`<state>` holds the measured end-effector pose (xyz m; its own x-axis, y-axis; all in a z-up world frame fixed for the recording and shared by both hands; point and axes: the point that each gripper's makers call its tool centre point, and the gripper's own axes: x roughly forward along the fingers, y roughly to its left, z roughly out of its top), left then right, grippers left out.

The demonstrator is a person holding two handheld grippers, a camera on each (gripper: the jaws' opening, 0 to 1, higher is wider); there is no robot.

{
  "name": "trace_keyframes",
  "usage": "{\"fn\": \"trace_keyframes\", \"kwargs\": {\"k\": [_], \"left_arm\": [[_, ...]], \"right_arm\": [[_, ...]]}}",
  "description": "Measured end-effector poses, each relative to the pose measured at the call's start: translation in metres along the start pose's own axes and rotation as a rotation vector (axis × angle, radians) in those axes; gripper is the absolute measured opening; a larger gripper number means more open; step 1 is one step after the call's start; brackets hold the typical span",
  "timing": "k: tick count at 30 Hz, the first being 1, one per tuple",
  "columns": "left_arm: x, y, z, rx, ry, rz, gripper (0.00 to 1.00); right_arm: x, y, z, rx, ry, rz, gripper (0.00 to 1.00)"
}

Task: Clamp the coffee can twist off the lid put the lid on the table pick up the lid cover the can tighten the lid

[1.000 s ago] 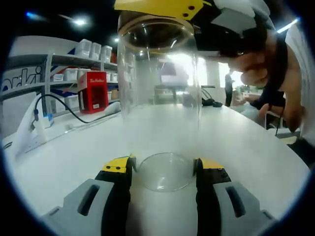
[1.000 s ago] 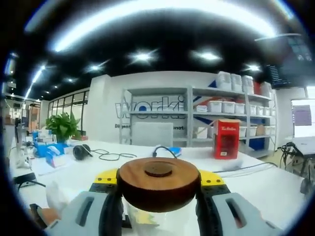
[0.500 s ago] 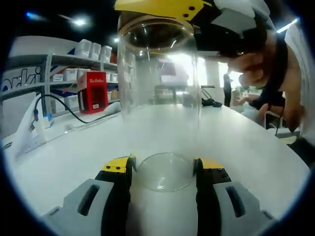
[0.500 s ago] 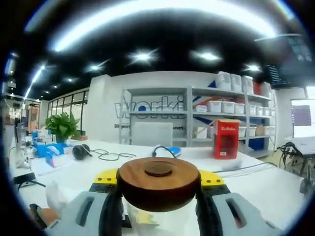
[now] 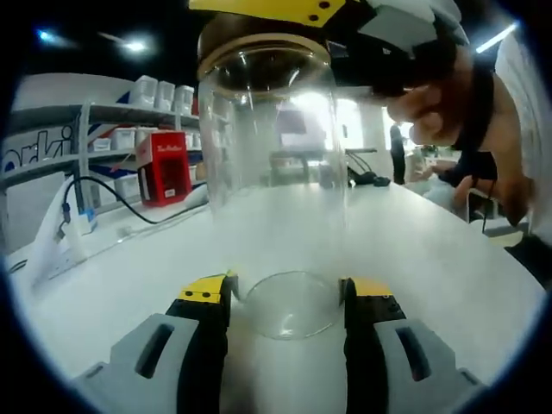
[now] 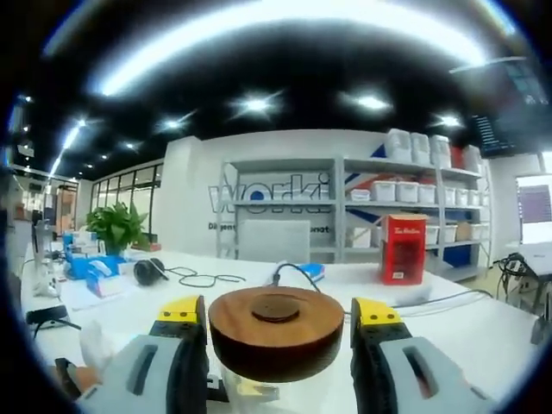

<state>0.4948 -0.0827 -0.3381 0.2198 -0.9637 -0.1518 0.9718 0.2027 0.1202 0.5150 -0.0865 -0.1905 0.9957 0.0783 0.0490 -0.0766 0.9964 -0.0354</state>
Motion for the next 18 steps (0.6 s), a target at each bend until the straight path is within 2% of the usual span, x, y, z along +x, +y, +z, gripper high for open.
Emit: {"fn": "trace_keyframes", "kwargs": {"k": [1,4,6,11,18], "left_arm": [[-0.001,0.0,0.003,-0.006,-0.012,0.001,0.44],[-0.005,0.004,0.021,-0.037,-0.104,0.0,0.44],[-0.008,0.006,0.027,-0.066,-0.134,0.0,0.47],[-0.013,0.008,0.021,-0.054,-0.105,0.012,0.48],[-0.024,0.017,0.033,-0.099,-0.139,0.031,0.45]], "right_arm": [[0.001,-0.001,0.001,0.002,0.001,0.003,0.61],[0.002,-0.001,0.001,0.005,0.01,0.021,0.61],[0.003,0.0,0.001,-0.005,0.011,0.037,0.61],[0.004,0.005,0.012,-0.008,-0.023,0.089,0.61],[0.008,0.006,0.027,-0.006,-0.056,0.12,0.6]]}}
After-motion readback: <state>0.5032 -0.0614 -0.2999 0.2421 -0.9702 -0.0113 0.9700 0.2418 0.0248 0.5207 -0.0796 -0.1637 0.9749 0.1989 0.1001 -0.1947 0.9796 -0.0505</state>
